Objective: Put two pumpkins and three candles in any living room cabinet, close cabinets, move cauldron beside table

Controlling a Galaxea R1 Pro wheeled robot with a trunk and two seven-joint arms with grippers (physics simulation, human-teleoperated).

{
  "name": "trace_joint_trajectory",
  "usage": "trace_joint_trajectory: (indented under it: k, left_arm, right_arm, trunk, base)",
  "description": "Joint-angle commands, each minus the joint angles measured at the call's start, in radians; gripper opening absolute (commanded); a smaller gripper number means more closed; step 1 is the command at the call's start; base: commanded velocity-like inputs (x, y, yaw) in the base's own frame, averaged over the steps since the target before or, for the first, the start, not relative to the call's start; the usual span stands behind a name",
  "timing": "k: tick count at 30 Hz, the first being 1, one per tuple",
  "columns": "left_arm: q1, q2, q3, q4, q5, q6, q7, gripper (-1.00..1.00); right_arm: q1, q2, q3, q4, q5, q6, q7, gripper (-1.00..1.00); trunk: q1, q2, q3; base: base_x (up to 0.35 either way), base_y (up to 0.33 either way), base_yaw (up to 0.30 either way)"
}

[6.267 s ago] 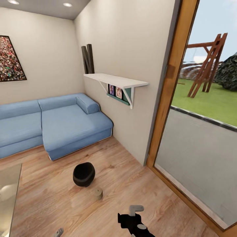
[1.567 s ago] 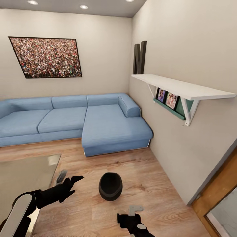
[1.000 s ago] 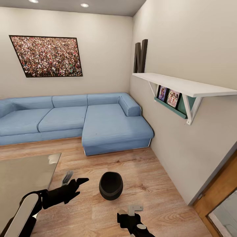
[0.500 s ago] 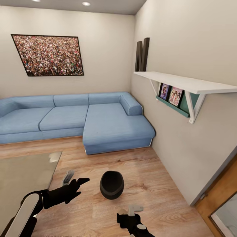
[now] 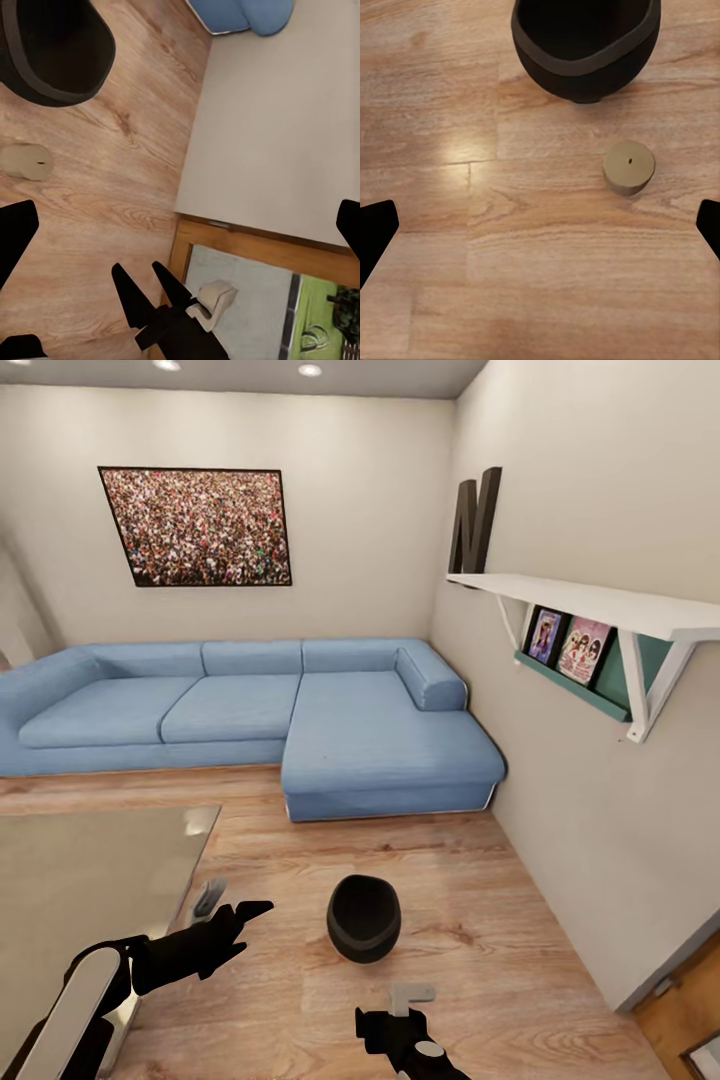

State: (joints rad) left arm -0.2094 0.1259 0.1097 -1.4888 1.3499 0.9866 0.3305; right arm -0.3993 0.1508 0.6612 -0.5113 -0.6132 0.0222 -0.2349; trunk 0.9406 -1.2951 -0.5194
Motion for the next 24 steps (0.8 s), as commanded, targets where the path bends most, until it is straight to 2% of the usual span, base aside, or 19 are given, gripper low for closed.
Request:
trace_joint_trajectory:
  k: [1,19,24]
  left_arm:
    - [-0.001,0.0,0.001,-0.001,0.011,0.003,0.01,1.0]
    - [-0.001,0.0,0.001,-0.001,0.011,0.003,0.01,1.0]
    - [-0.001,-0.001,-0.001,-0.001,0.011,0.003,0.01,1.0]
  right_arm:
    - [-0.001,-0.001,0.008,-0.002,-0.006,0.002,-0.009,1.0]
    - [-0.001,-0.002,0.007,-0.001,-0.006,0.002,-0.009,1.0]
    - [-0.001,-0.002,0.007,-0.001,-0.006,0.002,-0.009,1.0]
  trunk:
    - [0.004,-0.008,-0.004]
    - [0.073,-0.134,-0.053]
    - [0.092,-0.169,-0.065]
  base:
    - [0.0,0.0,0.038]
    - [0.0,0.0,0.003]
    - [0.0,0.0,-0.104]
